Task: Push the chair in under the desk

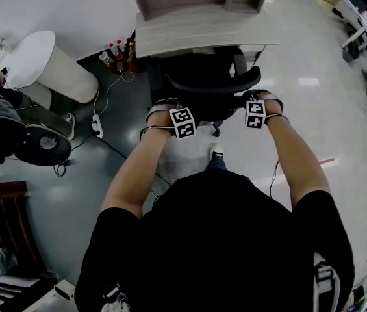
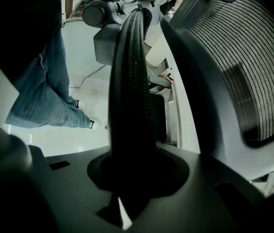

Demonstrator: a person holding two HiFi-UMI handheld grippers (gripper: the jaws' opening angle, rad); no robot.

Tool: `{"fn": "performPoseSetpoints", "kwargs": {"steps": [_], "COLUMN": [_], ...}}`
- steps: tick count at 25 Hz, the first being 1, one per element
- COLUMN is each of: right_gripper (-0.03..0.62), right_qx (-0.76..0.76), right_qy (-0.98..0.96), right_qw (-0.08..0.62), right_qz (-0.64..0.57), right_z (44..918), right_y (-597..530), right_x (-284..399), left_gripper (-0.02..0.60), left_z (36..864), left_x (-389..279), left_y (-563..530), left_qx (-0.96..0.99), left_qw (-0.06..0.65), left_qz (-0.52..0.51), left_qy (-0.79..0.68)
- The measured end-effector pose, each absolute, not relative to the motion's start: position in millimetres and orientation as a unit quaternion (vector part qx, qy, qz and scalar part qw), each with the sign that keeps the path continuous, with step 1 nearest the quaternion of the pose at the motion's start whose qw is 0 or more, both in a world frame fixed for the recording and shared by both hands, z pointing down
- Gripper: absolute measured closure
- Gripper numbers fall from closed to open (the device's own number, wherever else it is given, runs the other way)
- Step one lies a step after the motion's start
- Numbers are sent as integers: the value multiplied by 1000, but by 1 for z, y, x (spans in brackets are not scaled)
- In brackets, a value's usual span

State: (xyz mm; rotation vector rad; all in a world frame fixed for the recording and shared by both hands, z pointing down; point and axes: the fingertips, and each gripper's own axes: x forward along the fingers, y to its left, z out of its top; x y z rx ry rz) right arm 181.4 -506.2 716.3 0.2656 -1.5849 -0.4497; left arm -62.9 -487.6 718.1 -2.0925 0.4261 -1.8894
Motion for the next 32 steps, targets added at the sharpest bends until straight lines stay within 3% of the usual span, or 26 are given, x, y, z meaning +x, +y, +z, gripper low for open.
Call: {"fn": "performPoseSetpoints", "kwargs": {"steps": [32], "right_gripper": [507], "right_qx": [123], "right_qy": [-704], "right_qw": [667], "right_qz": [-211], "right_z": [719], "right_y": [-534], "right_x": [190], "left_gripper": [491], "left_z": [719], "left_x": [-55], "left_y": [-514], "left_qx": [-722], "left_qw": [152], "left_qz": [-658], "left_qy": [155]}}
